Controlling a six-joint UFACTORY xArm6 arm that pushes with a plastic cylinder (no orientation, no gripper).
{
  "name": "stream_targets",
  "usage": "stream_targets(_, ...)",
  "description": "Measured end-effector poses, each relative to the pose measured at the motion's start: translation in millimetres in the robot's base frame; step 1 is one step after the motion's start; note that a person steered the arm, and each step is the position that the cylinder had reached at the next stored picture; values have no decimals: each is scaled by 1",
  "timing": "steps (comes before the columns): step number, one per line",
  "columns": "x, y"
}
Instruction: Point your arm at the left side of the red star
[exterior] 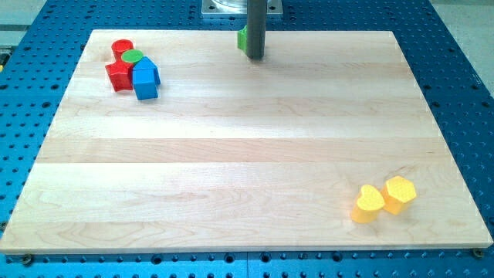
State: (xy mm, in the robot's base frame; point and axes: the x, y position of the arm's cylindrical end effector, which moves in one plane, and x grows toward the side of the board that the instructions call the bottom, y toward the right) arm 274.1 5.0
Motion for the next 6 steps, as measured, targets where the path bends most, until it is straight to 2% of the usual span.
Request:
stream_targets(1,53,-89)
stream_targets(2,155,-138)
stream_targets(3,177,-211)
stream_targets(4,148,-290)
stream_targets(5,85,-295)
stream_targets(6,49,-275)
